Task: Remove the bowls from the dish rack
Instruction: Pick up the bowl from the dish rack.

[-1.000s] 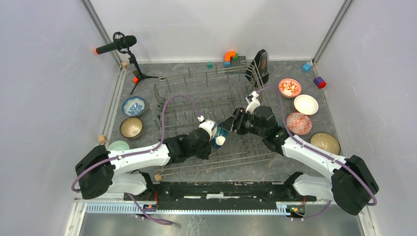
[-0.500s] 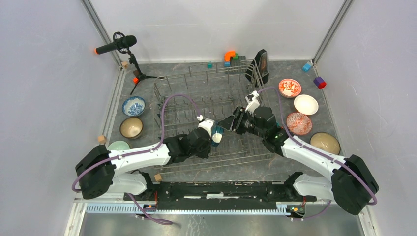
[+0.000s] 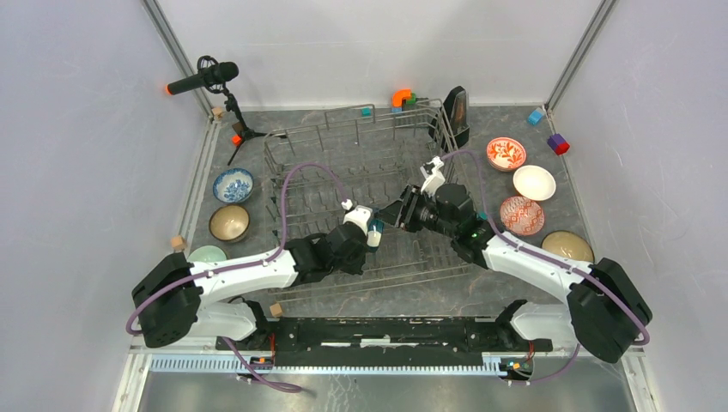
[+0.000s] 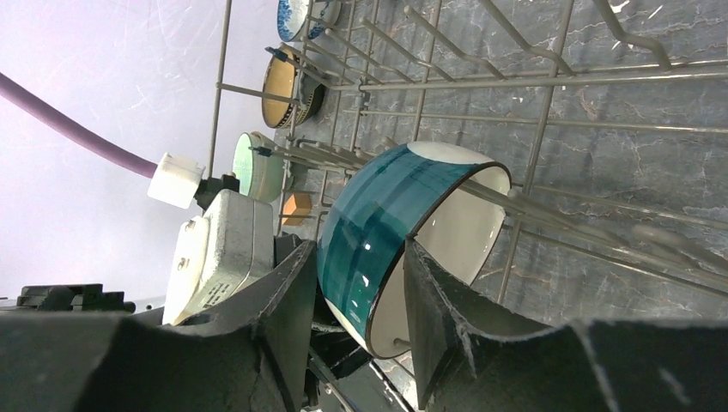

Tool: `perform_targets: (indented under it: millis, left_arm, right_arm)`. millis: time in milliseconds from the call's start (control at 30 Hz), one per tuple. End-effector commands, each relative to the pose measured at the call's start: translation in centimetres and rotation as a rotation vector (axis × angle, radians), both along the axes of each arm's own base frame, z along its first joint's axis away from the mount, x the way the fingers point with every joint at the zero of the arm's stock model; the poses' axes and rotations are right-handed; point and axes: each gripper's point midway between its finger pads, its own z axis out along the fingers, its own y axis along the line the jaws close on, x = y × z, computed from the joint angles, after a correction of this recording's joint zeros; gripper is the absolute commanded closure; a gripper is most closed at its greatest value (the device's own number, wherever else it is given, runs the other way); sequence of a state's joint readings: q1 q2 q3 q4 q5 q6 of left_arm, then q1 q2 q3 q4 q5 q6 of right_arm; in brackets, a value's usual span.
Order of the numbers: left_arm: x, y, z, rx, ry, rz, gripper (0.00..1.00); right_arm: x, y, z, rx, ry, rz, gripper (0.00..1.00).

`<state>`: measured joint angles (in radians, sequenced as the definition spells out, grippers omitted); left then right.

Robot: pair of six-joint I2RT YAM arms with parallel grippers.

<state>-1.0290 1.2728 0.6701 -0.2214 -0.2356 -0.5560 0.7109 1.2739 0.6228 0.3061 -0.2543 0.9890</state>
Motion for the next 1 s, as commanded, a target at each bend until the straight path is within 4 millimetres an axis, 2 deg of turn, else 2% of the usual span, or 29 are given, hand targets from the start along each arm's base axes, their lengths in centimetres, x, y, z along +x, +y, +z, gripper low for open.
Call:
perform_targets:
  millis: [0, 200, 300, 367, 567, 967]
  left_arm:
    - [3.4, -5.3, 5.7, -0.222, -0.160, -0.016, 0.86]
    - [3.4, -5.3, 6.1, -0.225, -0.165, -0.014, 0.86]
    - [3.3, -5.4, 7.1, -0.243, -0.170, -0.021, 0.86]
    - [3.1, -5.2, 7.5, -0.237, -0.166, -0.030, 0.84]
    - [3.0, -4.8, 10.0, -0.235, -0.191, -0.045, 0.77]
    - [3.1, -3.2, 11.8, -0.219, -0.234, -0.016, 0.63]
  right_arm:
    - [-10.7, 3.1, -7.0, 0.029, 0.263, 0.408, 0.64]
    - [-10.5, 3.2, -7.4, 0.009, 0.261, 0.410, 0.74]
    - [-10.4, 3.1, -7.4, -0.003, 0.255, 0.405, 0.80]
    - [-10.1, 3.1, -7.3, -0.015, 0.243, 0.399, 0.81]
    - [-8.6, 3.0, -6.4, -0.081, 0.190, 0.366, 0.76]
    - [-4.9, 1.9, -3.3, -0.165, 0.069, 0.295, 0.68]
